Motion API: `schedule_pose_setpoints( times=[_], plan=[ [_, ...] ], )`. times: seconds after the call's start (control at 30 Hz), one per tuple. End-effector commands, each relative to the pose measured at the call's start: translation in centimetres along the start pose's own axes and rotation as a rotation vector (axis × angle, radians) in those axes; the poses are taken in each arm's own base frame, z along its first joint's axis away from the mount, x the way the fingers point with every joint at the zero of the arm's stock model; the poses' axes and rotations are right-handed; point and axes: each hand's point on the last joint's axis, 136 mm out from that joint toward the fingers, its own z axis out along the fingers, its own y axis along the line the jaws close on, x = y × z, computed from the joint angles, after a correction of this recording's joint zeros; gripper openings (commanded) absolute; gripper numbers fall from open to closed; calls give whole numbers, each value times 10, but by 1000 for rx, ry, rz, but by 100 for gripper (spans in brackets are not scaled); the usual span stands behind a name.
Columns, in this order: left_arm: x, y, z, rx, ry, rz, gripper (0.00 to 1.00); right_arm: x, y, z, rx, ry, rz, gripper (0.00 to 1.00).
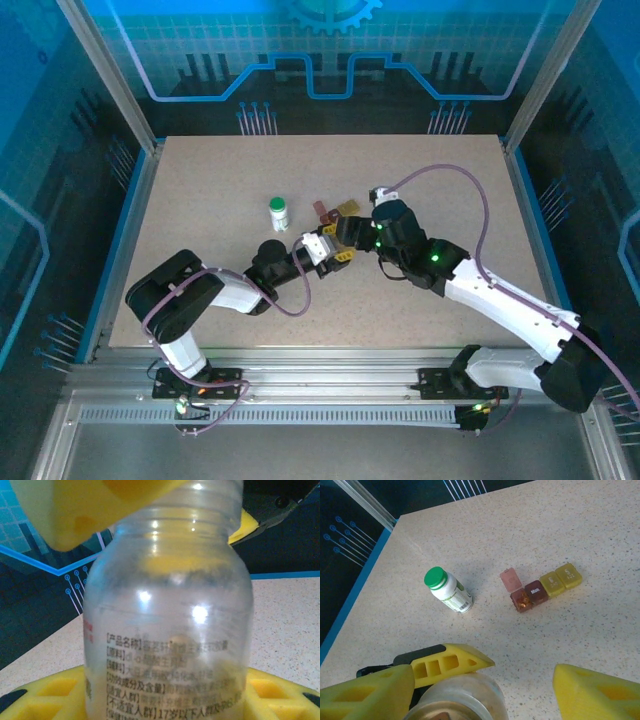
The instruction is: Sort the pills into containers
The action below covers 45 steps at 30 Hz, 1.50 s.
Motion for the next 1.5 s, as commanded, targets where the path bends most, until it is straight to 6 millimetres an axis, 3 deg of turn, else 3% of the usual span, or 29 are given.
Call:
schedule_pose_setpoints(
  times=[0.0,0.27,0.4,0.53,0.7,0.8,0.9,0.93,1.13,1.3,1.33,1.47],
  plan=[
    [-23,3,4,-7,-89,28,0,-21,-12,-10,51,-31,-18,76],
    [-14,-7,9,26,-75,31,0,-29,-5,4,28,-8,-29,78],
    [-15,-9,10,32,-78,28,0,-46,-8,5,42,-43,-52,78],
    [-19,-10,9,42,-87,14,0,-67,-2,-8,-61,-73,-131,77],
    [-22,-16,5,85,-97,-9,0,-70,13,-36,-332,-119,-359,71],
    [-20,-17,3,101,-95,-23,0,-62,15,-54,-401,-170,-536,67],
    [-22,-21,1,132,-100,-29,0,-36,31,-74,-561,-250,-797,66],
    [-21,-22,0,142,-100,-34,0,-16,34,-77,-631,-252,-879,65],
    [-27,-32,-10,223,-119,-40,0,8,48,-103,-875,-285,-1025,63],
    [-29,-36,-14,254,-125,-48,0,19,47,-94,-942,-211,-1057,66],
    [-30,-37,-15,261,-127,-49,0,11,51,-95,-941,-217,-1073,66],
    [-34,-40,-15,284,-137,-51,0,11,50,-82,-942,-169,-1077,66]
  ],
)
